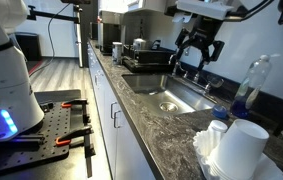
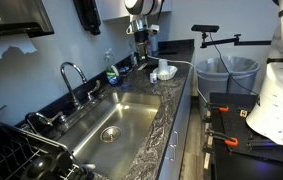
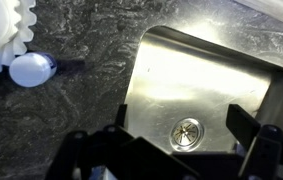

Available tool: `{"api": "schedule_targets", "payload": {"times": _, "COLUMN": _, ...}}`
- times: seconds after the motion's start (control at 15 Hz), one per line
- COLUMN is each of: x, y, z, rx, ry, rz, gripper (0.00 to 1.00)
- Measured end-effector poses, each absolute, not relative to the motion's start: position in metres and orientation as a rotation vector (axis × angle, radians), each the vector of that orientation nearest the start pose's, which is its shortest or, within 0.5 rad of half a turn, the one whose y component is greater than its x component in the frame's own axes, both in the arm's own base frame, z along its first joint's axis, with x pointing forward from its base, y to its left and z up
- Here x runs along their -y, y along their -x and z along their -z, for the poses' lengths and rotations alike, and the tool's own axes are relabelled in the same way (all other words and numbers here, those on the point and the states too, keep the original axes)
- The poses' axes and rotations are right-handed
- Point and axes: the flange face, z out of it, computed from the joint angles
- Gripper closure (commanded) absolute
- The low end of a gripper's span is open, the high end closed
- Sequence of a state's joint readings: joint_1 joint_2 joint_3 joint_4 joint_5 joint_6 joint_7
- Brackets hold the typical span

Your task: Move the blue object to the right.

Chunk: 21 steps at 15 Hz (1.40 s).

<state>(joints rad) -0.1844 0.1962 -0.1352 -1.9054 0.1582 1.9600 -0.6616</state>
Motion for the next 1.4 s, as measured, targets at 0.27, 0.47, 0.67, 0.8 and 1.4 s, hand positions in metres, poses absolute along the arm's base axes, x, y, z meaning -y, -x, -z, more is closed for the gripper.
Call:
{"api": "schedule_targets", "payload": {"times": 0.27, "x": 0.179, "y": -0.582, "z": -0.375, "rx": 0.379, "ry": 3.018, "rz": 0.098, "gripper": 0.00}}
{"api": "schedule_targets", "payload": {"times": 0.47, "x": 0.185, "y": -0.599, "z": -0.346, "rx": 0.356, "ry": 3.062, "rz": 0.175, "gripper": 0.00}}
{"api": "schedule_targets", "payload": {"times": 0.67, "x": 0.189, "y": -0.615, "z": -0.313, "rx": 0.354, "ry": 3.081, "rz": 0.204, "gripper": 0.00}}
{"api": "schedule_targets", "payload": {"times": 0.8, "x": 0.193, "y": -0.629, "z": -0.297, "rx": 0.357, "ry": 3.091, "rz": 0.240, "gripper": 0.00}}
{"api": "schedule_targets", "payload": {"times": 1.4, "x": 0.205, "y": -0.675, "z": -0.264, "rx": 0.431, "ry": 3.128, "rz": 0.404, "gripper": 0.00}}
